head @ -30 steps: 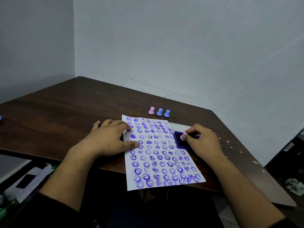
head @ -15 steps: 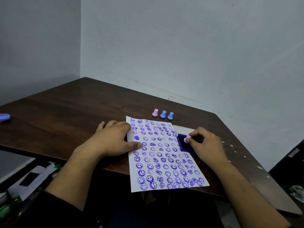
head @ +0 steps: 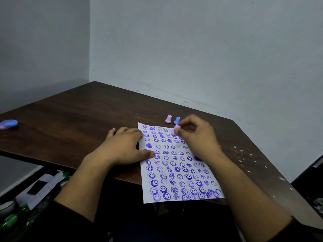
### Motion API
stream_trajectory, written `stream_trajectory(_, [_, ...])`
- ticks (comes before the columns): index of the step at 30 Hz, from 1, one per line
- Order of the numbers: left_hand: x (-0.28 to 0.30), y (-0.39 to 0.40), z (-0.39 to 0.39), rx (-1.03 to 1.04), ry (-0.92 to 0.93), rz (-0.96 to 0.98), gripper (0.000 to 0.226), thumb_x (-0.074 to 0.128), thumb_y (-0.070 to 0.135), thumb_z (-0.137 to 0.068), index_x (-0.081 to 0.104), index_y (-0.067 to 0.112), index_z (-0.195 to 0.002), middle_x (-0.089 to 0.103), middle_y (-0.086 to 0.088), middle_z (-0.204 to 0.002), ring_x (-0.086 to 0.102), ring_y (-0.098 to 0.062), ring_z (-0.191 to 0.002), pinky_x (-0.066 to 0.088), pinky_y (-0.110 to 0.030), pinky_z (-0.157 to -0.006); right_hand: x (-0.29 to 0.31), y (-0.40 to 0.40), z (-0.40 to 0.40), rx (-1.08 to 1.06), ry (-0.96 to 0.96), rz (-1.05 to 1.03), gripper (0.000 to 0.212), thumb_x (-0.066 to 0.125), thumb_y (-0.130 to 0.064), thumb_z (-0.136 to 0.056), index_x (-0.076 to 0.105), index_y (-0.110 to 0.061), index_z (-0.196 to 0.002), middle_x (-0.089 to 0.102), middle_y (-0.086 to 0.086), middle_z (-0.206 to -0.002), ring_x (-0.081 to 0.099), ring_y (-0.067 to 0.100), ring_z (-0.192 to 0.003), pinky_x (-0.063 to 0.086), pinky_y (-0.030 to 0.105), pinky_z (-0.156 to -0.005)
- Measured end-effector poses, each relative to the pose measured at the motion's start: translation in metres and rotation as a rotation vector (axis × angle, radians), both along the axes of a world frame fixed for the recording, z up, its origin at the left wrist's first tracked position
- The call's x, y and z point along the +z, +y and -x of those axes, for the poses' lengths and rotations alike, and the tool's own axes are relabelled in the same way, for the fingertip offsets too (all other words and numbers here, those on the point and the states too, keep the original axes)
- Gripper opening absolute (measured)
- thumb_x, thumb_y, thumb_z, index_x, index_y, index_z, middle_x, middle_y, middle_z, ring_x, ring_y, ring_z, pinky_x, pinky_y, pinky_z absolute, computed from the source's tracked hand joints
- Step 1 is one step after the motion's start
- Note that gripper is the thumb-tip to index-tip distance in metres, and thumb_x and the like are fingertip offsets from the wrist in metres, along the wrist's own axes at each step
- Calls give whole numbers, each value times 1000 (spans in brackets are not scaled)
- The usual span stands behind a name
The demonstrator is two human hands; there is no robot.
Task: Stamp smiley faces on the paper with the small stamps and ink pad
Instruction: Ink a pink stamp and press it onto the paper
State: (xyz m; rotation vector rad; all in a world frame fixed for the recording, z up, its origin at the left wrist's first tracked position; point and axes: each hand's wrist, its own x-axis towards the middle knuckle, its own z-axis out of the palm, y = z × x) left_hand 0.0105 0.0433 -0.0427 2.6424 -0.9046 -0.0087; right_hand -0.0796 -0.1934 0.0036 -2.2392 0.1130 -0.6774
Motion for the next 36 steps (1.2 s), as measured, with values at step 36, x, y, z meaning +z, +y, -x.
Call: stream_trajectory(36, [-4,-2,-1,2,-45,21,102,38,95,-65,42,33,-146,38,17,-155,25,-14,-143,12,-53,-118,-43,38,-29,51,114,195,12,77,-25,-92,70,-36,-93,76,-20,-94,70,0,-95,55,25,-84])
